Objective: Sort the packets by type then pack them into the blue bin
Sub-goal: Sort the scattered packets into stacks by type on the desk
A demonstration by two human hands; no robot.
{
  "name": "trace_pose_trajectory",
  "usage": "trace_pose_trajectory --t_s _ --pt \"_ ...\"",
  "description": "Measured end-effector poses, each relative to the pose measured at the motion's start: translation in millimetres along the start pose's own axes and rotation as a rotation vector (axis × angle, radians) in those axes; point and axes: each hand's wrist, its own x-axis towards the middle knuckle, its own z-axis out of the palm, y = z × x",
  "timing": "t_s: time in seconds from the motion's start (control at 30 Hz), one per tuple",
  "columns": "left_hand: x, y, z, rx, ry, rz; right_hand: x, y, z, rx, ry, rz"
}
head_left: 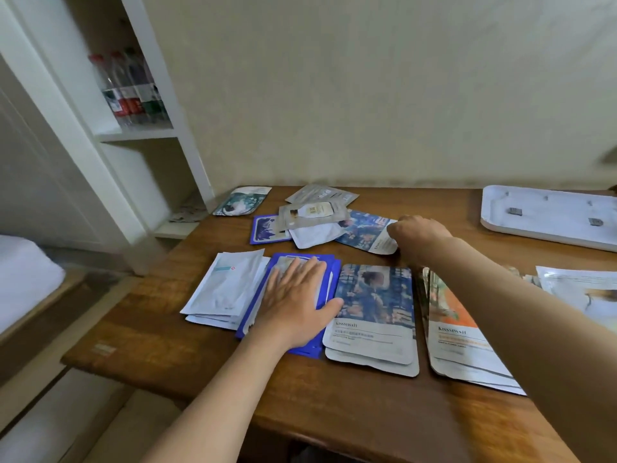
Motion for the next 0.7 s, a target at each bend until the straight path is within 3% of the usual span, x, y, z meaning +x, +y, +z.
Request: trace_pose_trajectory --t_s 0.17,0.33,0.53,0.7 --pt "0.4 -0.1 -0.1 -0.004 -0.005 -0.004 3.0 2.4 7.8 -0.037 0.038 -0.031" --pt "-0.6 0.5 -0.9 -0.018 -0.007 -0.004 -3.8 0.5 4.4 0.068 0.201 -0.025" --pt "-1.2 2.2 -3.2 -0.022 -0.012 -0.016 -51.3 -33.1 -21.1 0.134 0.393 -0.243" --pt "-0.3 -0.2 -2.0 -0.044 -0.061 -0.042 -102.6 -70.3 -15.6 0.076 0.363 -0.323"
